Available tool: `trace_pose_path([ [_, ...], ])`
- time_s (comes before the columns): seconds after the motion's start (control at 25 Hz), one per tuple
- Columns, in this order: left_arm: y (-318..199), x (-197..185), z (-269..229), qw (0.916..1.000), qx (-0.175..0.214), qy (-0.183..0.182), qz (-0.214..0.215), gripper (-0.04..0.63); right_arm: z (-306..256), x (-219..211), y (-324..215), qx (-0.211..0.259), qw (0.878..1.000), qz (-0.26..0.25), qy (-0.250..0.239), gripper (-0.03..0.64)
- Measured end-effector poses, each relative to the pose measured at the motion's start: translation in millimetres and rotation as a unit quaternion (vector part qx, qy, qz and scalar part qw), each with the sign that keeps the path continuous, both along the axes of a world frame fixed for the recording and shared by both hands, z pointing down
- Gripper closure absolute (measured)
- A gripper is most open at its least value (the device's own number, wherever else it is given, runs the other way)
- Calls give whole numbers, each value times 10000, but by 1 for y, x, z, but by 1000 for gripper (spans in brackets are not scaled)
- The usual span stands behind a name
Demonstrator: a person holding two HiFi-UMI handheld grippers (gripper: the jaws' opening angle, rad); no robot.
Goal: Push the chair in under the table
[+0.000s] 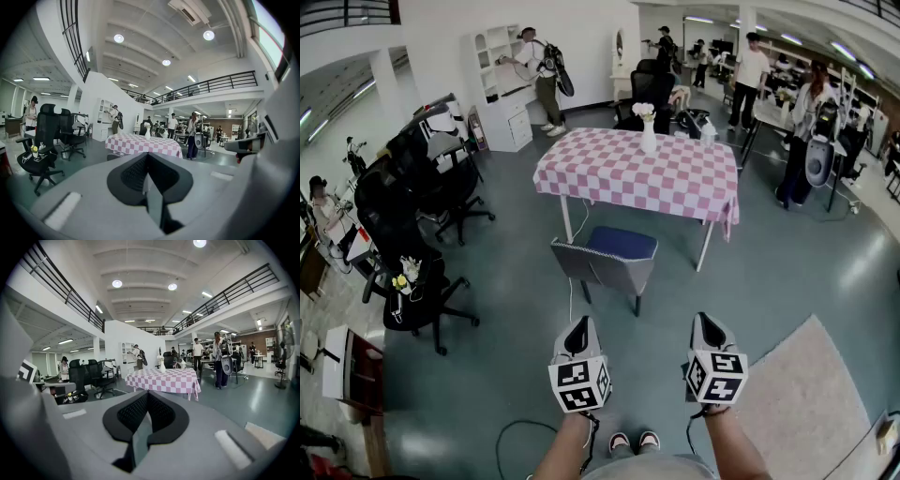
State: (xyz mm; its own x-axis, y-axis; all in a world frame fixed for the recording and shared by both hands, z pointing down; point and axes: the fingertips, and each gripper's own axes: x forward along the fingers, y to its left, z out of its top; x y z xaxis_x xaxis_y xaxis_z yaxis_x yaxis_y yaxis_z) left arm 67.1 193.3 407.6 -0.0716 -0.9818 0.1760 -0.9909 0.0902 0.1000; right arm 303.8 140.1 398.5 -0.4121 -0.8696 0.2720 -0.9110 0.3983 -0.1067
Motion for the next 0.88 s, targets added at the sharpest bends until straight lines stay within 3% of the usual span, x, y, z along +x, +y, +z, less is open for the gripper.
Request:
trace_pose_path([
  [0.6,1,-11,-3,10000,9,-62,18,594,-1,-11,3,5,10000,-19,-89,607],
  [0.88,1,-12,0,9996,5,146,240,594,2,-22,5,-47,9991,-173,-386,601],
])
